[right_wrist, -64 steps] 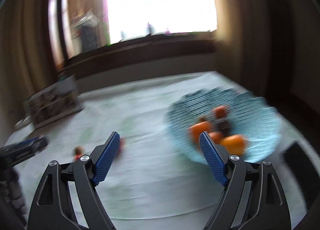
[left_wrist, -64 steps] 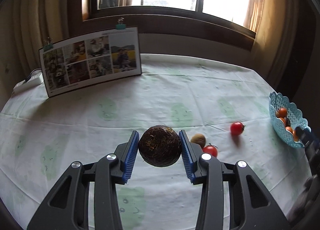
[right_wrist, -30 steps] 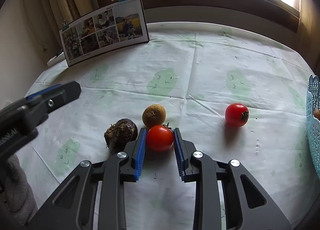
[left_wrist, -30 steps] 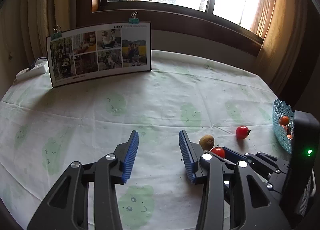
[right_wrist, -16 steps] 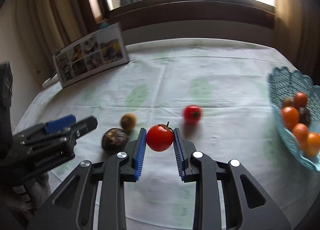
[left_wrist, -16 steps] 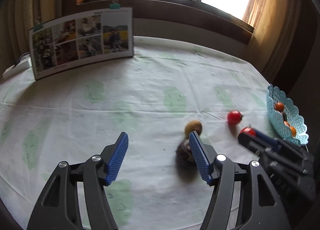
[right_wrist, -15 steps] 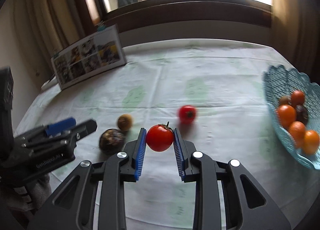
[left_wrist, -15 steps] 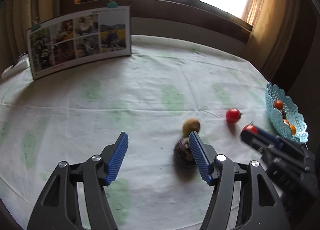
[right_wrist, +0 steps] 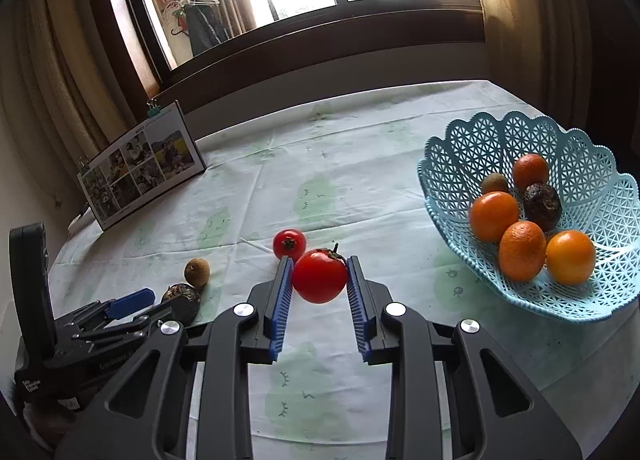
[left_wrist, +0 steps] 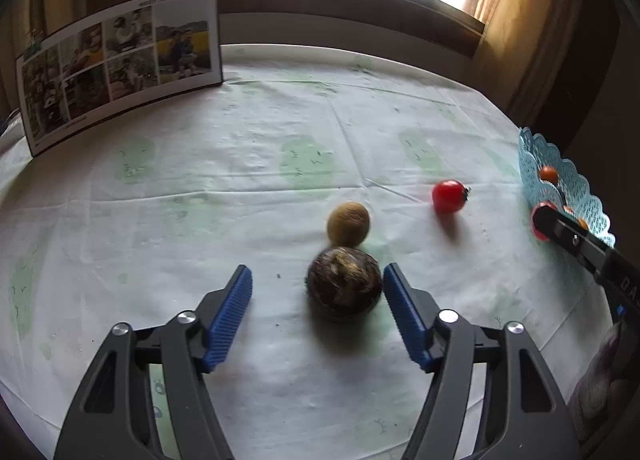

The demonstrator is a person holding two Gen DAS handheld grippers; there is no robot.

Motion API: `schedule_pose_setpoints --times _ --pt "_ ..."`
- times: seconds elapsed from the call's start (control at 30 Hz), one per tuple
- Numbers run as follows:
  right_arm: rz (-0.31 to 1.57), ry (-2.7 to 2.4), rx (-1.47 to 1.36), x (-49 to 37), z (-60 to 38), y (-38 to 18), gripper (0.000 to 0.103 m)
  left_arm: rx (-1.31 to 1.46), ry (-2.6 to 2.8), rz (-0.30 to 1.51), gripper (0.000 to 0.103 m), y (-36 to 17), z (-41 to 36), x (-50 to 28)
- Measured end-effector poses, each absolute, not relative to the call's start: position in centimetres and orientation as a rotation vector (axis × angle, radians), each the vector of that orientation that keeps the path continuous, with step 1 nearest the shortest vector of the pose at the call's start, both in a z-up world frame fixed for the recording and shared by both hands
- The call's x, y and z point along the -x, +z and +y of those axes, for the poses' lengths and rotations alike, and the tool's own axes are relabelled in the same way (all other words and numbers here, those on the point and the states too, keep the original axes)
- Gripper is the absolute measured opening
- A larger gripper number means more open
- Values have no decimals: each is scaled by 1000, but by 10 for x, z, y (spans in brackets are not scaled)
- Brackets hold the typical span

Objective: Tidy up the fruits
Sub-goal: 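Carry the tomato into the blue basket and open the right gripper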

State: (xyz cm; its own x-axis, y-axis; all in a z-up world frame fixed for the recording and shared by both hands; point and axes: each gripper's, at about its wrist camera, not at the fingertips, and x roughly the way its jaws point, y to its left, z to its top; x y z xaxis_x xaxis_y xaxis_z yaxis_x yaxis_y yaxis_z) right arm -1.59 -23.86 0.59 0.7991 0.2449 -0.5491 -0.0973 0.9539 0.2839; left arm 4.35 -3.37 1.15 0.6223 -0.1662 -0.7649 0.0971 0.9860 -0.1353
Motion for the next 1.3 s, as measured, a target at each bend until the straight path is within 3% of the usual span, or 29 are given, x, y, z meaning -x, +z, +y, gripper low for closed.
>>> schedule_pose_setpoints --times 0.07,0.27,1.17,1.3 --pt "621 182 -252 16 -240 5 28 69 -157 886 63 11 -37 -43" --pt "607 170 -247 18 -240 5 28 36 -180 897 41 8 -44 -43" --pt "482 -126 -409 58 -363 15 29 40 -143 843 41 22 -41 -34" --pt "466 -154 -431 65 -372 12 37 32 -133 832 41 27 -41 -33"
